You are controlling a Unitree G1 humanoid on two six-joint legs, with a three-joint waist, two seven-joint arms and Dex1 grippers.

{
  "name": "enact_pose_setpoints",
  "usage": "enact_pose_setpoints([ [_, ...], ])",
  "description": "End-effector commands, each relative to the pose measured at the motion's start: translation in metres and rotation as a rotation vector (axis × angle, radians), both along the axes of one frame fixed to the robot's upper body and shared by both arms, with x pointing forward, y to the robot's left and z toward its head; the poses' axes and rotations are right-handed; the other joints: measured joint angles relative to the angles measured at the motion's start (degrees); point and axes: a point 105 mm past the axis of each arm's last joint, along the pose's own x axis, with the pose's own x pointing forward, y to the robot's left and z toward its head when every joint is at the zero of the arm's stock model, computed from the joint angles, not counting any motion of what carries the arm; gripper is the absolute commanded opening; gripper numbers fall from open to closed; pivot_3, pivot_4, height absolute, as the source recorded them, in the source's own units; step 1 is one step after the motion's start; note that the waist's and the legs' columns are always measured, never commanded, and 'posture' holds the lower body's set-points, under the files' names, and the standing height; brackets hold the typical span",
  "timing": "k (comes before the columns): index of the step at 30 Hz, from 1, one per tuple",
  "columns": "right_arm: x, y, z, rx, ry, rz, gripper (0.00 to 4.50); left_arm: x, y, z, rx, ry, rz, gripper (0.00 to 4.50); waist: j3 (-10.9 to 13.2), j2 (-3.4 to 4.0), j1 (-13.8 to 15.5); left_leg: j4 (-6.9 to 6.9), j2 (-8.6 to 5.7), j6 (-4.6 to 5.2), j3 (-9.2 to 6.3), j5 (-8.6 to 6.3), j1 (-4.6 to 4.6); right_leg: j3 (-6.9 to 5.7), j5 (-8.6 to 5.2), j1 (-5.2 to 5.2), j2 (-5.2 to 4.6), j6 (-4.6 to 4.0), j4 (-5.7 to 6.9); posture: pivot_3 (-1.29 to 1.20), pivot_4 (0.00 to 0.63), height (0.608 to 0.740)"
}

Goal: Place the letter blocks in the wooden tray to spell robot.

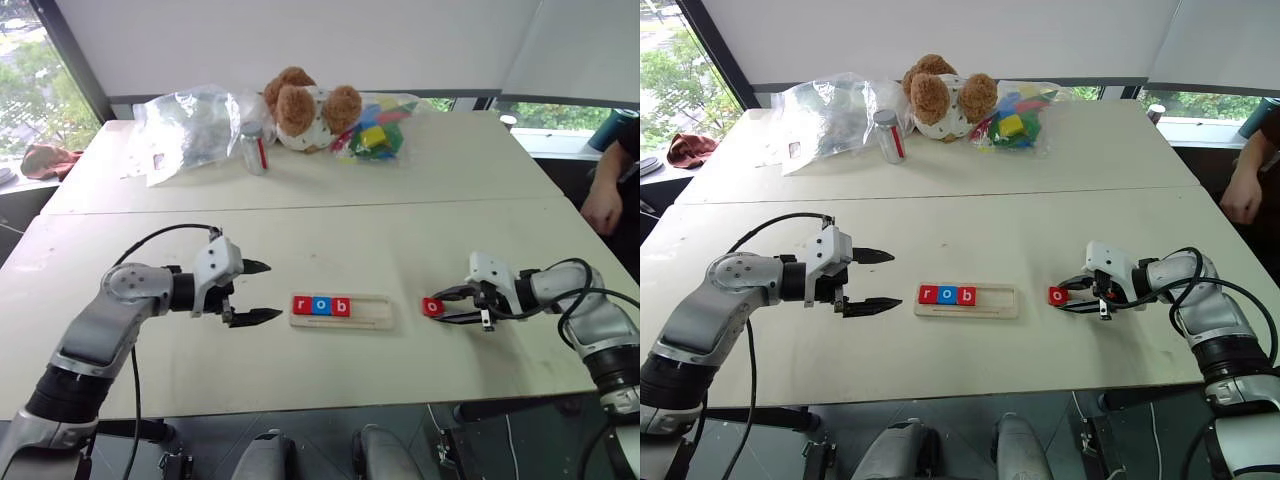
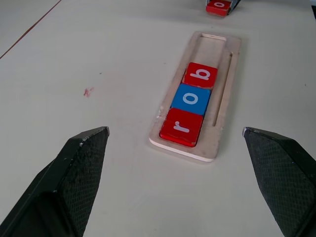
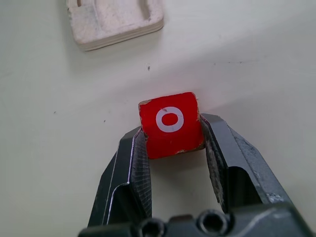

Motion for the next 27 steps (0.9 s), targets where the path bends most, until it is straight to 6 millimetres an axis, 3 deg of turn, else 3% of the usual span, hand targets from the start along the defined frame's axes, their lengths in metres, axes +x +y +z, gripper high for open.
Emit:
enact_pose_setpoints([
  [1,0.003,0.028,0.026,0.067,-0.034,0.054,1.09,0.001,0.004,0.01,0.01,-0.045,-0.002,4.5,0.0,0.0,0.0,0.0,0.0,0.0,0.0,0.0,-0.01,0.0,0.0,-0.02,0.0,0.0,0.0,0.0,0.15,0.74],
  [5,0.0,0.074,0.044,0.099,-0.041,0.14,1.09,0.001,0.006,0.008,0.017,-0.041,0.002,4.5,0.0,0.02,-0.4,0.0,0.01,-0.02,0.0,0.01,-0.01,0.04,0.0,-0.08,0.01,0.0,0.05,0.0,0.15,0.74],
  [10,0.006,0.1,0.041,0.054,-0.068,0.173,1.09,0.003,0.005,0.007,0.017,-0.039,0.004,4.5,0.0,0.02,0.4,0.0,-0.01,-0.04,-0.07,0.02,-0.06,-0.03,0.0,-0.08,-0.02,-0.01,0.03,0.0,0.15,0.74],
  [14,0.009,0.11,0.036,0.025,-0.051,0.175,1.09,0.002,0.008,0.001,0.04,-0.034,0.011,4.5,0.0,0.02,0.6,0.01,-0.1,-0.04,-0.05,0.02,-0.12,-0.03,0.0,-0.09,-0.1,-0.01,-0.03,0.0,0.15,0.74],
  [27,0.005,0.111,0.024,-0.037,-0.033,0.19,1.09,0.001,0.004,-0.004,0.022,-0.031,0.016,4.5,0.0,0.02,0.0,0.0,-0.08,-0.04,-0.05,0.02,-0.13,-0.06,0.0,-0.14,-0.06,0.0,0.01,0.0,0.15,0.74],
])
